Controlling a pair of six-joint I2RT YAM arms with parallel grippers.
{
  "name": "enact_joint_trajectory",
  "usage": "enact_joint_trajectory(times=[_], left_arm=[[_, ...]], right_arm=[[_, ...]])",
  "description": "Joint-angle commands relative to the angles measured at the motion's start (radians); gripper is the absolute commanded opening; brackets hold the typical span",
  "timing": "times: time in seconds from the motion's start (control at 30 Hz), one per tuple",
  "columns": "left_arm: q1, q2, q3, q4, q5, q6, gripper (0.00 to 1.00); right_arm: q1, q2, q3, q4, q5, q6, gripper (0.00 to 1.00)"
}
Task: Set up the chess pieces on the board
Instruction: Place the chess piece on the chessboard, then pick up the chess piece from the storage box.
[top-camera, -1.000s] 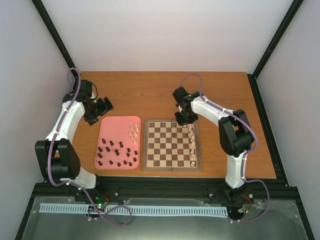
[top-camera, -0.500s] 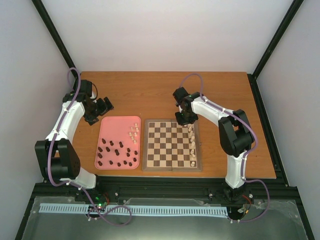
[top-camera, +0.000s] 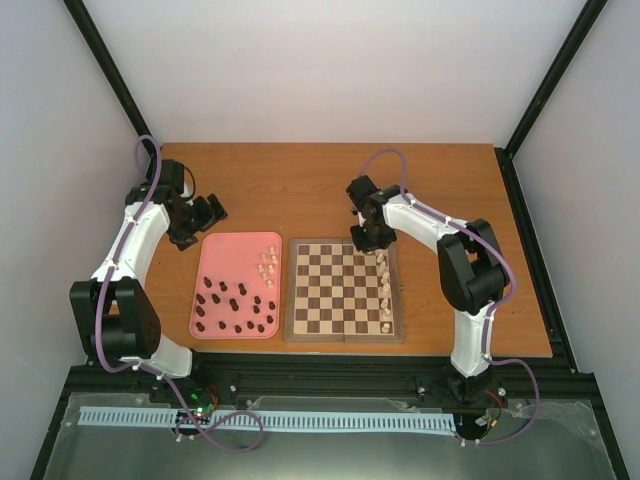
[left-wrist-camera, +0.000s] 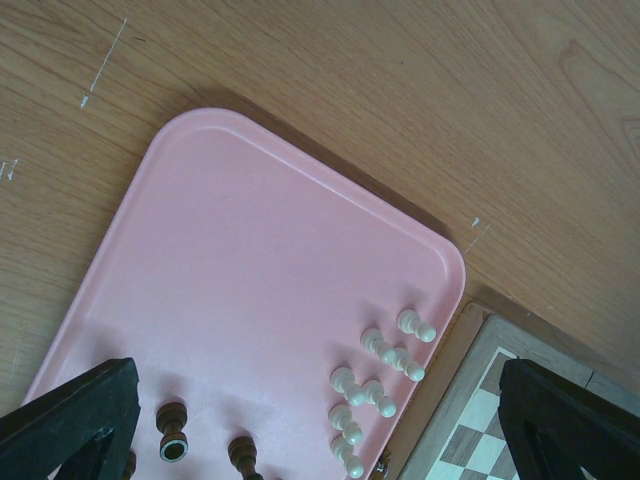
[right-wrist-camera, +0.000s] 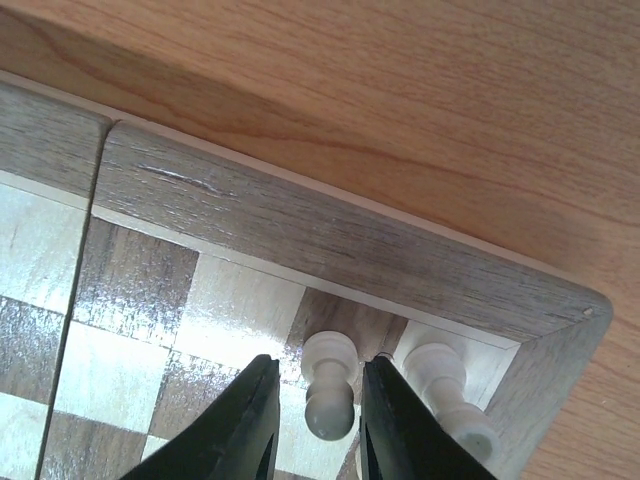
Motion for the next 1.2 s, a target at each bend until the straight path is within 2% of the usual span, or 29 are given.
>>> enact_joint_trajectory(times=[0.0,0.17,0.3,0.8,1.17], left_arm=[[-0.002,-0.008,0.004,0.017,0.003,0.024,1.00],[-0.002,-0.017,-0.004,0.020,0.005,0.022,1.00],[-0.002,-0.025,-0.010,0.024,0.006,0.021,1.00],[-0.002,-0.048,-0.024,0.027,0.011,0.017,1.00],[-0.002,-0.052,-0.026,0.023,0.026,0.029,1.00]], right_arm=[[-0.008,-0.049,0.032,-0.006,0.005,0.005,0.26],[-0.007,-0.058,0.104,-0.025,0.002,0.010,0.29],[0.008,-0.028,0.231,-0.046,-0.049,0.012,0.31],[0.278,0.348,0.742,-0.091,-0.273,0.033,0.32],[0.334,0.461,0.760,-0.041,-0.293,0.041,0.33]])
